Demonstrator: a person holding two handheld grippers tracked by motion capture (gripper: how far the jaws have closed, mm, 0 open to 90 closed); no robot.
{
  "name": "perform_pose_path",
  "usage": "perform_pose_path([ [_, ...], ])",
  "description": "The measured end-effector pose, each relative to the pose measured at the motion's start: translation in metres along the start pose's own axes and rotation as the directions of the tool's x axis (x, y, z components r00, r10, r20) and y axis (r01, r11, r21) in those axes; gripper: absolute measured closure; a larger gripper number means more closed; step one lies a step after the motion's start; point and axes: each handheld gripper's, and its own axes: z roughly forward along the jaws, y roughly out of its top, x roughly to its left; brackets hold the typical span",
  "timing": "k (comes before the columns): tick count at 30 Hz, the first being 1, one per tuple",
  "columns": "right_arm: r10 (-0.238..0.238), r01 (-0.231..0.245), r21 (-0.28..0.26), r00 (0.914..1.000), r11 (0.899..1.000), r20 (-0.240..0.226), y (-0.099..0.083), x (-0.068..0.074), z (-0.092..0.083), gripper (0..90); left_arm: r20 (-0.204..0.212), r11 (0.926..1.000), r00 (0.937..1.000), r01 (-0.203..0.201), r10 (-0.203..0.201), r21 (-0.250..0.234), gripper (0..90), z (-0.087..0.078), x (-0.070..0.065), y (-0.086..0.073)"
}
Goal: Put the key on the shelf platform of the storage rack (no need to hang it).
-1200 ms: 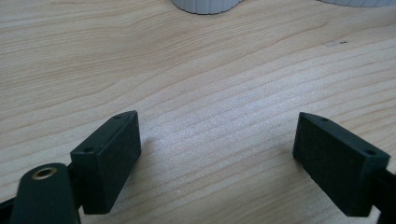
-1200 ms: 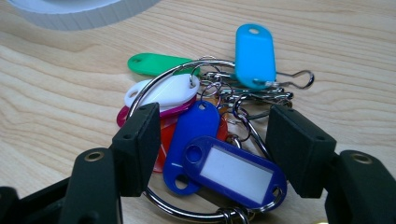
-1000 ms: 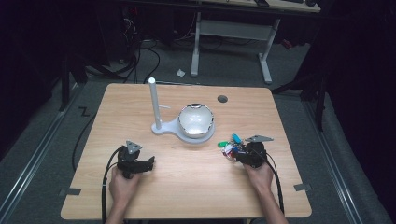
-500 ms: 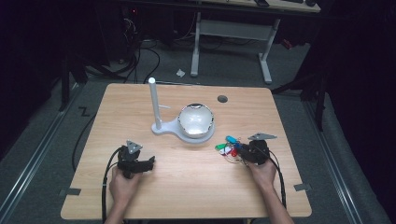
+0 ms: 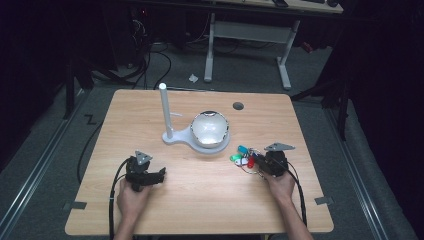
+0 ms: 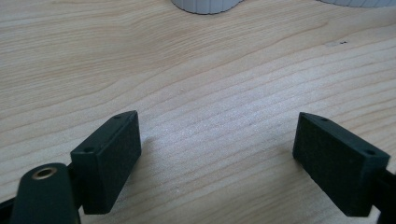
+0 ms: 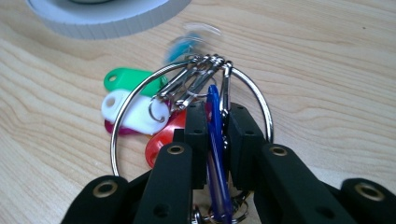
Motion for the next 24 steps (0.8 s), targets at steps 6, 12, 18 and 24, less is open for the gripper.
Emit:
perform_pose_path([
  [6,-0.037,0.037,0.002,0.9991,0.999,0.022,-0.001,0.001,0.000,82.1,0.004,1.0000,1.0000,-0.007,0.007,-0.003,15.6,0.001,0.000,0.000],
  [12,-0.029,0.031,-0.066,0.9992,0.997,0.026,0.006,-0.001,-0.019,82.2,0.004,0.9999,0.9999,-0.010,0.011,-0.002,15.6,0.001,0.000,0.000],
  [18,-0.067,0.071,-0.092,0.9970,0.993,0.039,0.015,0.004,-0.037,82.3,0.009,0.9998,0.9997,-0.021,0.021,0.000,15.6,0.001,0.001,0.001],
  [24,-0.077,0.078,-0.140,0.9970,0.987,0.012,0.032,0.003,-0.051,82.5,0.005,0.9999,0.9999,-0.011,0.011,0.001,15.6,0.002,0.000,0.000],
])
